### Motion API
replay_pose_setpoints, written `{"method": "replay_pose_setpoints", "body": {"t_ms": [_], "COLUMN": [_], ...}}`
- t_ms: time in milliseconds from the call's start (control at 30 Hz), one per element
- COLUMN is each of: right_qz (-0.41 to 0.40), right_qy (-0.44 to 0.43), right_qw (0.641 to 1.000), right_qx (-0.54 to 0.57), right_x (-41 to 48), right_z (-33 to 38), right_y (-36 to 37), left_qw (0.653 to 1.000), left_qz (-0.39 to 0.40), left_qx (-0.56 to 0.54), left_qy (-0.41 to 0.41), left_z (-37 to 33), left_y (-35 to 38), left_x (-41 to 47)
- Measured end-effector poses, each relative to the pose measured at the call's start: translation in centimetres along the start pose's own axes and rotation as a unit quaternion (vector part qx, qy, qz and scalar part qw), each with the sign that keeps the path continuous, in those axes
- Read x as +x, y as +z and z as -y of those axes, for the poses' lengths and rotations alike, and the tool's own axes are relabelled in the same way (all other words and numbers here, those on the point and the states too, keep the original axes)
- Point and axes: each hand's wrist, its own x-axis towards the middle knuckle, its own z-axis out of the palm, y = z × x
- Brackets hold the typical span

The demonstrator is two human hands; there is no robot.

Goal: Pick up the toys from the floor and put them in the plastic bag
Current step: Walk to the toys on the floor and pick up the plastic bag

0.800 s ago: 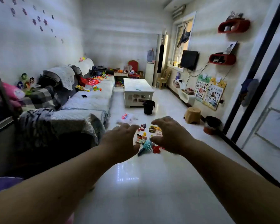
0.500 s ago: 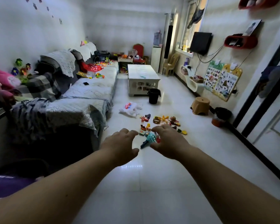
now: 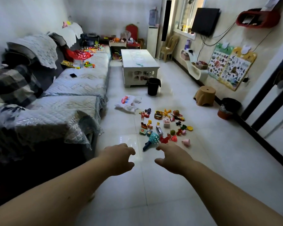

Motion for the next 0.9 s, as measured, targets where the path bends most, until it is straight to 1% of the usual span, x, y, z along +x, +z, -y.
{"method": "replay_pose_setpoints", "body": {"t_ms": [233, 367, 467, 533, 700, 900], "right_qz": [0.027, 0.084, 0.12, 0.135, 0.131, 0.142], "right_qy": [-0.01, -0.026, -0.026, -0.032, -0.04, -0.053], "right_qw": [1.0, 0.996, 0.992, 0.99, 0.99, 0.988], "right_qx": [0.006, -0.021, -0.024, -0.028, -0.039, -0.015], "right_x": [11.2, 18.7, 24.5, 27.9, 37.5, 49.4], "right_z": [-2.0, -4.3, -6.0, -6.7, -6.8, -4.2], "right_y": [-1.3, -1.8, -3.7, -5.2, -8.4, -9.9], "left_qw": [1.0, 0.999, 0.997, 0.996, 0.992, 0.991], "left_qz": [0.022, 0.036, 0.061, 0.062, 0.049, 0.05], "left_qx": [-0.017, -0.014, -0.03, -0.041, -0.081, -0.084], "left_qy": [-0.001, -0.02, -0.042, -0.056, -0.083, -0.091], "left_z": [3.2, 5.1, 6.6, 7.6, 10.6, 18.1], "left_y": [-0.4, -1.5, -3.1, -4.1, -6.1, -8.3], "left_x": [11.2, 18.8, 24.4, 27.5, 34.5, 43.7]}}
